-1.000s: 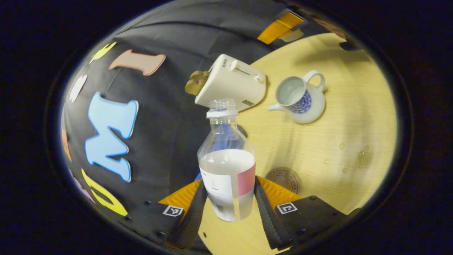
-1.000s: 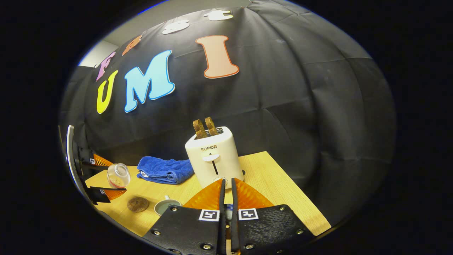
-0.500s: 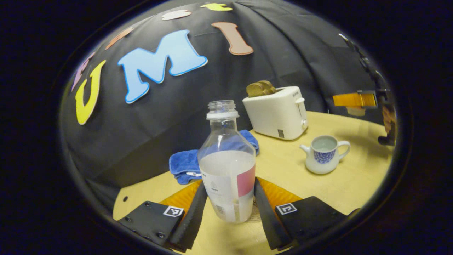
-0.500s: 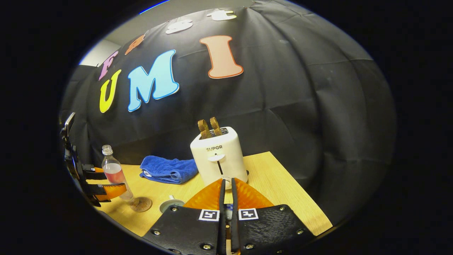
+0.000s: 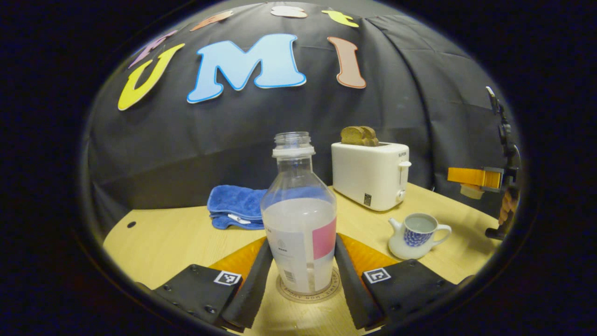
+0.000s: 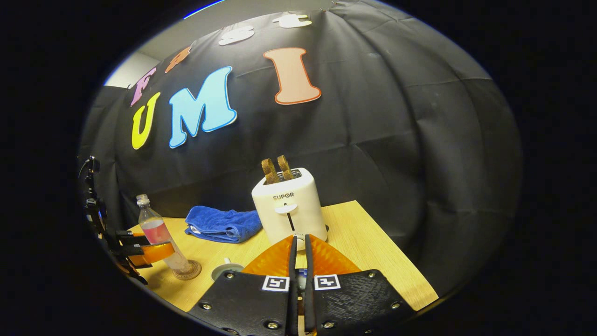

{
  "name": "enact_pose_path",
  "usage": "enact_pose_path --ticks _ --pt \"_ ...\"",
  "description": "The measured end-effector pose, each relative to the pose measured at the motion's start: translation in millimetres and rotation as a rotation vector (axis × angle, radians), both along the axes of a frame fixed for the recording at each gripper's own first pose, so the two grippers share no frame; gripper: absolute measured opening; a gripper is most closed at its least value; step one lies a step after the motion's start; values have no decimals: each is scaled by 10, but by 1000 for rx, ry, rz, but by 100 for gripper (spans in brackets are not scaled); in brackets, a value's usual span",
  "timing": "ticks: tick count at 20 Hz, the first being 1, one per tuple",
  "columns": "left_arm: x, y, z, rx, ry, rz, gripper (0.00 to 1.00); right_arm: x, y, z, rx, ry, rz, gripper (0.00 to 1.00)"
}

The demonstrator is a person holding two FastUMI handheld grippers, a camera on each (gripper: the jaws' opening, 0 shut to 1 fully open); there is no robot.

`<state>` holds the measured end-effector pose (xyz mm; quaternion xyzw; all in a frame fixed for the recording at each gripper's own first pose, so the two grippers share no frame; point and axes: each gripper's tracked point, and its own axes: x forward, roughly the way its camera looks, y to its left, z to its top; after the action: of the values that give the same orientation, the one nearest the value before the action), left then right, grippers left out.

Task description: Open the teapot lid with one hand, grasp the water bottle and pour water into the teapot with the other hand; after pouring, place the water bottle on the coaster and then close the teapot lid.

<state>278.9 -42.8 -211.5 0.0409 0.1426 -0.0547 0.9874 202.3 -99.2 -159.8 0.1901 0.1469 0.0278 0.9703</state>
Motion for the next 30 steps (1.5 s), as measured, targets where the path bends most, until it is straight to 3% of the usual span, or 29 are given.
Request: enact_pose_path --ticks 11,17,20,30 --pt "33 31 -92 -16 7 14 89 5 66 4 -13 -3 19 5" --pt "-26 87 -138 -66 17 43 100 -5 113 39 -11 -13 32 5" --pt "-114 80 -132 -119 18 48 100 -29 232 121 -9 -42 61 5" --pt "-859 -26 45 -124 -60 40 100 146 971 284 59 -75 213 5"
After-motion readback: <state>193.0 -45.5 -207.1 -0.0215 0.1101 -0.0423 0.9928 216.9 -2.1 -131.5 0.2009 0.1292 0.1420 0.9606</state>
